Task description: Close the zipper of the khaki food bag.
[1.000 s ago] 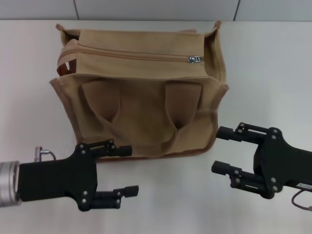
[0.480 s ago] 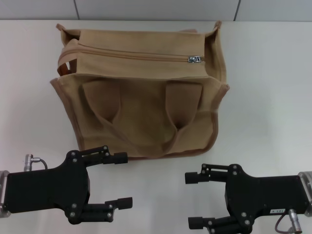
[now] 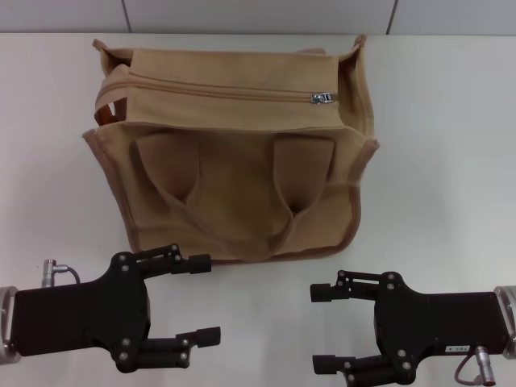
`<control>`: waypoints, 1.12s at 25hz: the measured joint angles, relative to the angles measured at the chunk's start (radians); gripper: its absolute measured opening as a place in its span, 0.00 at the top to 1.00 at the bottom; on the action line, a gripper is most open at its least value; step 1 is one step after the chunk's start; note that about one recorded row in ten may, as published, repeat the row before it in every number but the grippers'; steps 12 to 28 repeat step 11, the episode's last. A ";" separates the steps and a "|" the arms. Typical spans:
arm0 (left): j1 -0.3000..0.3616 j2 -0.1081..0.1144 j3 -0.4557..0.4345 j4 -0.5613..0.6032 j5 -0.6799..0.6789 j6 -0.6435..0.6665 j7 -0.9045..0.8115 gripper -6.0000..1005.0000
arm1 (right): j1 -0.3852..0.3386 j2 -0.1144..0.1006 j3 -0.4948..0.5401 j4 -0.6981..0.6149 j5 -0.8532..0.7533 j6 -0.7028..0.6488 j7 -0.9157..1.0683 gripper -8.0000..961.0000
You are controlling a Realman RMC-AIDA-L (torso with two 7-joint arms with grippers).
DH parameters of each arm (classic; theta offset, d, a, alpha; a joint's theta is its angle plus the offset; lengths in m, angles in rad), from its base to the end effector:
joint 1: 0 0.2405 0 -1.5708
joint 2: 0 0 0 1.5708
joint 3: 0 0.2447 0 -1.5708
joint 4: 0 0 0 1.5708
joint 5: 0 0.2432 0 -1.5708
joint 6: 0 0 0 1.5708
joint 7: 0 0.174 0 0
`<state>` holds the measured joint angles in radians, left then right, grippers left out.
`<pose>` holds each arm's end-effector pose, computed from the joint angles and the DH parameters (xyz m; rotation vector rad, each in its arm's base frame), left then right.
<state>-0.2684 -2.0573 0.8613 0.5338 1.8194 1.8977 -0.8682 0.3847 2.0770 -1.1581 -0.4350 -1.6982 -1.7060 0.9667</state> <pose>-0.2870 0.2344 -0.0313 -2.8245 -0.1903 -1.0505 0.2594 0.2509 -0.0907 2.9389 -0.3012 -0.9444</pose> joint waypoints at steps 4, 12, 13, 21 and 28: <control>-0.005 -0.007 0.002 0.000 0.000 -0.007 0.000 0.22 | 0.000 0.000 0.000 -0.001 0.004 0.001 -0.001 0.15; -0.006 -0.008 0.008 0.000 0.000 -0.010 0.000 0.22 | 0.000 0.000 0.003 -0.001 0.010 0.005 -0.012 0.15; -0.006 -0.008 0.008 0.000 0.000 -0.010 0.000 0.22 | 0.000 0.000 0.003 -0.001 0.010 0.005 -0.012 0.15; -0.006 -0.008 0.008 0.000 0.000 -0.010 0.000 0.22 | 0.000 0.000 0.003 -0.001 0.010 0.005 -0.012 0.15; -0.006 -0.008 0.008 0.000 0.000 -0.010 0.000 0.22 | 0.000 0.000 0.003 -0.001 0.010 0.005 -0.012 0.15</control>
